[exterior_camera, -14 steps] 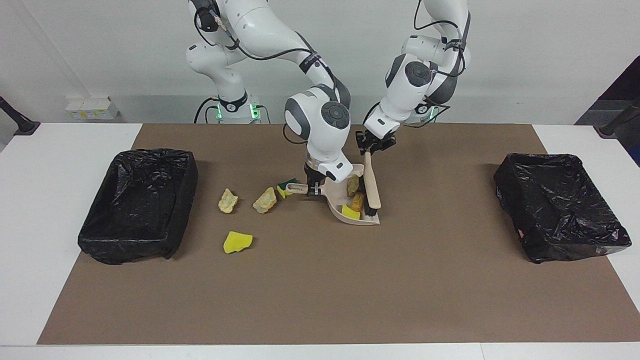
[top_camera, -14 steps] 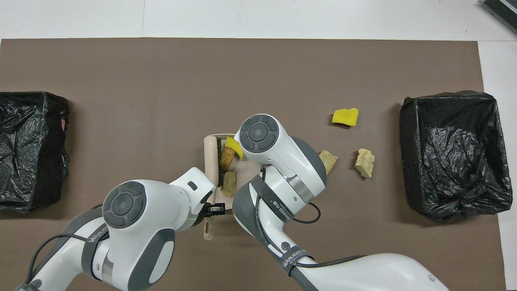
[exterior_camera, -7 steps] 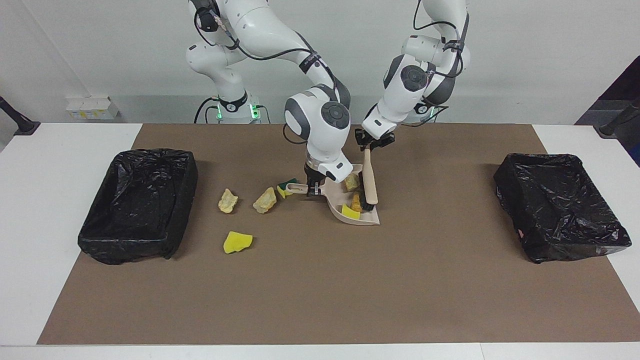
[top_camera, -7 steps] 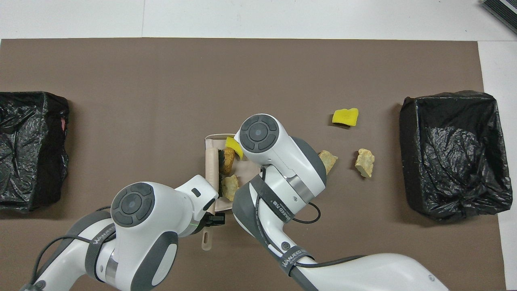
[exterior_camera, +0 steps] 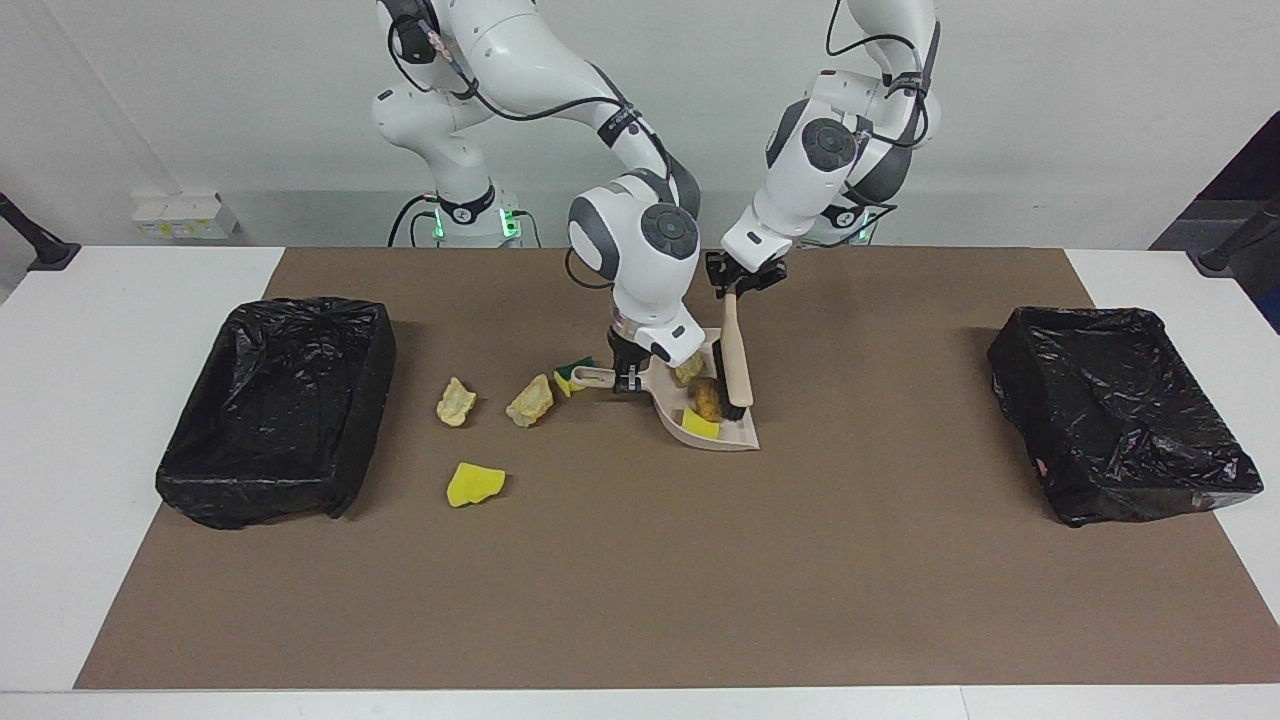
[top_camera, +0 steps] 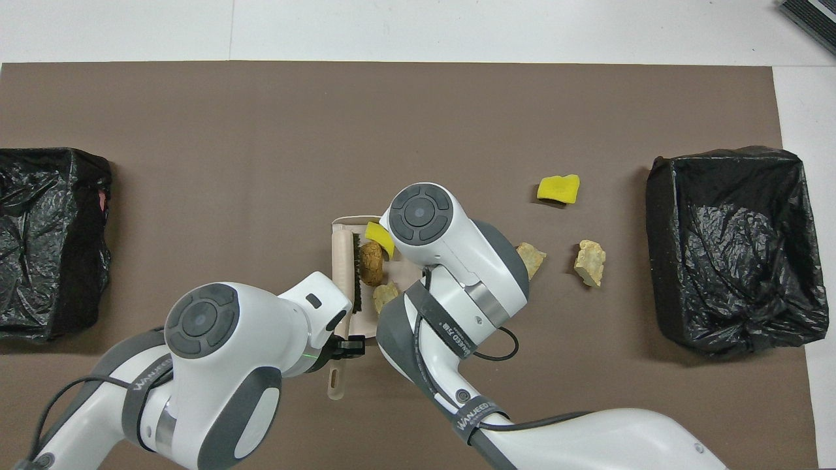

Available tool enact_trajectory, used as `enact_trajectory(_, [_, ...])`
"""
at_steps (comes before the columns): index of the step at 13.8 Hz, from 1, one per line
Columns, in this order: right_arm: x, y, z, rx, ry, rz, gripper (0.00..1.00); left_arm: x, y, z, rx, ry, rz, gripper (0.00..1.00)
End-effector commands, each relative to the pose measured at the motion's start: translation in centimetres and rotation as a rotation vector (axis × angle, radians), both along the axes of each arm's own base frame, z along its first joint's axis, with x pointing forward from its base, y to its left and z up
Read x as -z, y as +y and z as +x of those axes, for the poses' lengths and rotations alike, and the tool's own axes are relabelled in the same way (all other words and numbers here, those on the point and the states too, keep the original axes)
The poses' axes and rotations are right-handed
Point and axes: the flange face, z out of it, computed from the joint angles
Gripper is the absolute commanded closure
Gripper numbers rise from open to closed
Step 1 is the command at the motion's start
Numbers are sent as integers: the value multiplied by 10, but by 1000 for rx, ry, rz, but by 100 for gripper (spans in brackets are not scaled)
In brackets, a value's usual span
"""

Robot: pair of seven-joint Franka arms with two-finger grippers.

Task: Sweep and dump trash in bin
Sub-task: 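Carry the loaded dustpan toward the far bin with the right gripper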

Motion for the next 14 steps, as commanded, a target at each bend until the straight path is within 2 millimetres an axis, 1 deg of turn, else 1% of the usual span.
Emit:
enact_trajectory(1, [-13,-15,2,16,15,29,100,-22,13,5,10,39,47,100])
enact_trajectory(2, [-18,-20,3,22,21,47,100,-24,16,4,38,38,86,100])
enact_trajectory(3, [-25,-26,3,16,28,69,100,-27,25,6,33,49,100,100])
enact_trajectory(4, [-38,-43,8,27,25,85,100,-35,35,10,16,42,96,100])
enact_trajectory(5, [-53,-54,8,17,15,95,100,-38,40,11,9,43,95,100])
enact_trajectory(6, [-68,-66,3,9,14,97,100,-39,42,11,15,35,110,100])
enact_trajectory(7, [-76,-85,4,18,12,99,100,-40,46,10,16,33,125,100])
enact_trajectory(8, [-86,-99,1,11,4,105,100,-39,49,5,13,51,136,100])
enact_trajectory(9, [-96,-110,-2,6,-6,111,100,-39,54,5,1,52,137,100])
enact_trajectory(10, [-106,-125,-3,14,-12,114,100,-38,54,4,-4,45,136,100])
enact_trajectory(11, [-119,-140,-6,17,-22,118,100,-36,52,-2,3,40,136,100])
enact_trajectory(12, [-133,-161,-9,33,-21,119,100,-32,50,-12,-5,33,142,100])
enact_trajectory(13, [-148,-188,-14,46,-27,121,100,-26,36,-30,-9,10,154,100])
enact_trajectory(14, [-162,-218,-18,45,-40,127,100,-21,27,-40,-54,-9,168,100])
